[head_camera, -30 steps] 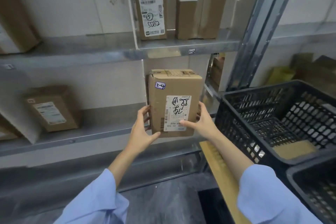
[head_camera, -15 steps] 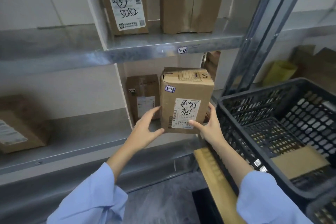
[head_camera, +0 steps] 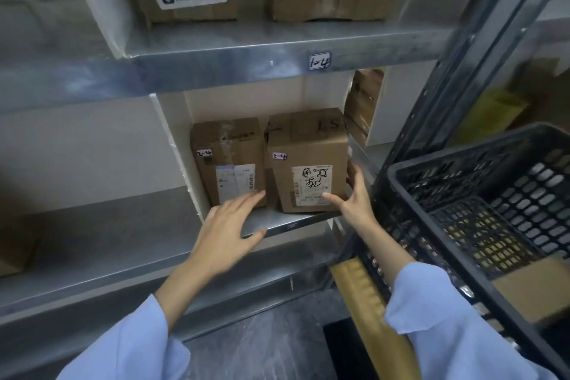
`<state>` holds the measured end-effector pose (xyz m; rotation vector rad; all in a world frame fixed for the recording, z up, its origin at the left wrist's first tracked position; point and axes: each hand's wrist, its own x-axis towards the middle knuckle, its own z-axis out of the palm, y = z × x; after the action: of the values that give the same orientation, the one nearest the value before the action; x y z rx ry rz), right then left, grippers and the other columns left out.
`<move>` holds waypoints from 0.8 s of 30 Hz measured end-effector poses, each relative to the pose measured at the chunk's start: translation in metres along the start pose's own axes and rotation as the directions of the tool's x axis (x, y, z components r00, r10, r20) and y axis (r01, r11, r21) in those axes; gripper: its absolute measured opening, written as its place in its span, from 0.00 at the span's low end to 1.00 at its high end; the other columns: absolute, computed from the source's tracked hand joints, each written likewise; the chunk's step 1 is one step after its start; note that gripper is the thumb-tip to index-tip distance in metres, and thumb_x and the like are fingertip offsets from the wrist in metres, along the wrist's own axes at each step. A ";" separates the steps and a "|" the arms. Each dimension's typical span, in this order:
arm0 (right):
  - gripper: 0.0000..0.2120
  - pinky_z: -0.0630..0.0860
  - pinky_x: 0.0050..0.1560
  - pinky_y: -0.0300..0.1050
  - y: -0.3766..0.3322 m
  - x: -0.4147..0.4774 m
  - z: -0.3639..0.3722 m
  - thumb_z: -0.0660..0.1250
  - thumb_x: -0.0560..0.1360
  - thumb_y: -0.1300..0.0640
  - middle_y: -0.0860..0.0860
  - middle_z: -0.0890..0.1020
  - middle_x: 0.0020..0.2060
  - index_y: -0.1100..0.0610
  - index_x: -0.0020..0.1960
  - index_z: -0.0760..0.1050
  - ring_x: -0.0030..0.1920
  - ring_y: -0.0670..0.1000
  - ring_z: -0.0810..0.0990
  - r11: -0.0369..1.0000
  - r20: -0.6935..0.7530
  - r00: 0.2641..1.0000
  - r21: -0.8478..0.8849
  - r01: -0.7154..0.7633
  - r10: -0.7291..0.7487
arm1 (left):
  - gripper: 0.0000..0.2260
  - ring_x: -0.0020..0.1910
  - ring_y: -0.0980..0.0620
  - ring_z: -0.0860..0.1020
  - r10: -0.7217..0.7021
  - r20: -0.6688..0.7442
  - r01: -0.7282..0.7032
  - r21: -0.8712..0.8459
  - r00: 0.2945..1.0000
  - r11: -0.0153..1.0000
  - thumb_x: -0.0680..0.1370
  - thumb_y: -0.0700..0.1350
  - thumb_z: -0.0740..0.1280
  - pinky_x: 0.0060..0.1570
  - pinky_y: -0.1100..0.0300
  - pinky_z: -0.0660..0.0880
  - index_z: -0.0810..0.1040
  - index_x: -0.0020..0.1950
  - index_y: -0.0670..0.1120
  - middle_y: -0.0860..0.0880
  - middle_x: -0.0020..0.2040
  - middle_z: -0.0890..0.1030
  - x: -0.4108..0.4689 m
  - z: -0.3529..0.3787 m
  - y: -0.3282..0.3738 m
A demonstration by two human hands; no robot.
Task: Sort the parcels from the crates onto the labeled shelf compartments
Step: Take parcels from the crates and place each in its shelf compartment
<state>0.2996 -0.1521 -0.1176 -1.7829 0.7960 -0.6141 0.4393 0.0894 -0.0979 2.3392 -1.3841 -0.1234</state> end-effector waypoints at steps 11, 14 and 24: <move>0.43 0.64 0.72 0.51 0.018 0.048 0.008 0.73 0.73 0.67 0.51 0.69 0.72 0.45 0.76 0.50 0.73 0.53 0.67 0.996 0.114 0.990 0.027 -0.083 0.079 | 0.31 0.74 0.53 0.64 0.011 0.030 -0.012 0.038 1.000 0.999 0.78 0.56 0.64 0.64 0.58 0.62 0.57 0.79 0.56 0.55 0.77 0.63 0.012 0.011 -0.021; 0.42 0.66 0.72 0.59 0.023 0.059 0.009 0.73 0.73 0.66 0.52 0.70 0.71 0.49 0.77 0.51 0.72 0.55 0.69 0.997 0.134 0.988 0.009 -0.082 0.080 | 0.32 0.74 0.52 0.64 0.005 0.030 -0.007 0.069 1.000 0.998 0.76 0.58 0.60 0.65 0.57 0.63 0.58 0.79 0.55 0.53 0.77 0.64 0.014 0.013 -0.024; 0.38 0.64 0.72 0.55 0.016 0.033 0.013 0.71 0.77 0.52 0.54 0.67 0.75 0.54 0.79 0.53 0.74 0.56 0.65 0.954 0.035 0.990 -0.272 -0.124 0.139 | 0.34 0.73 0.51 0.65 0.005 0.058 -0.015 0.170 0.998 0.985 0.73 0.63 0.51 0.65 0.55 0.64 0.60 0.78 0.54 0.52 0.76 0.65 0.014 0.008 -0.009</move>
<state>0.3271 -0.1732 -0.1360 -1.9636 0.9894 -0.3812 0.4514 0.0788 -0.1072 2.4847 -1.4866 -0.0720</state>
